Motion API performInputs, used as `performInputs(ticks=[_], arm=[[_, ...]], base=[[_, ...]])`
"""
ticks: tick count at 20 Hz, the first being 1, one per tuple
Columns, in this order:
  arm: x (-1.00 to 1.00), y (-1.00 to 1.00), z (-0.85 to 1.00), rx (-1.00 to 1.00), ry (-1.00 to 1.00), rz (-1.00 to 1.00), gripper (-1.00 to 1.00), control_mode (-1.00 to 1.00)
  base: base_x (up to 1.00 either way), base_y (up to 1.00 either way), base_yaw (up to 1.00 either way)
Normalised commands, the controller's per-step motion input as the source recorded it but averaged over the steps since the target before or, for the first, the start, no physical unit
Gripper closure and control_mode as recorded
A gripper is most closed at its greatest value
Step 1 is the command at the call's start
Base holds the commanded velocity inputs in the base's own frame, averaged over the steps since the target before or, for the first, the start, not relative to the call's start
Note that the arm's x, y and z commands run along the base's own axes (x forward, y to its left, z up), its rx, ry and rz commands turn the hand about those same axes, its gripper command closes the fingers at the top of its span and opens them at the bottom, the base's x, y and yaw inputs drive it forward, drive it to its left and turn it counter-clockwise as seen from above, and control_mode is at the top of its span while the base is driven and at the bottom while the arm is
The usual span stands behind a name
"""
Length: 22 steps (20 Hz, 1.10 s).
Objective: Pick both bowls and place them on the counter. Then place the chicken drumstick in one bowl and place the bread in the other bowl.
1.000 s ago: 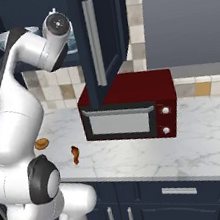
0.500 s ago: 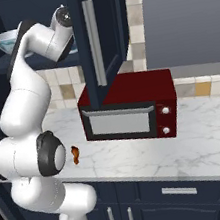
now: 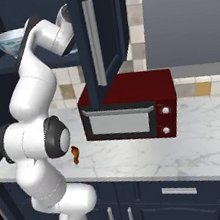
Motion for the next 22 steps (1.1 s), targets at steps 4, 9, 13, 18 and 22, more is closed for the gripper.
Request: performInputs(ticks=[4,9,13,18,22], arm=[[0.34,0.14,-0.15,-0.01,0.05,0.0,-1.0,-1.0],[0.14,0.09,-0.15,-0.04,0.03,0.01,1.0,-1.0],[-0.33,0.01,-0.25,-0.04,0.09,0.04,1.0,-1.0],[-0.56,0.12,-0.2,-0.01,0.06,0.0,1.0,-1.0],[-0.68,0.07,-0.08,0.0,0.06,0.0,1.0,-1.0]], base=[[0.0,0.0,0.0],[0.0,0.0,0.0],[0.0,0.0,0.0],[0.0,0.0,0.0],[0.0,0.0,0.0]])
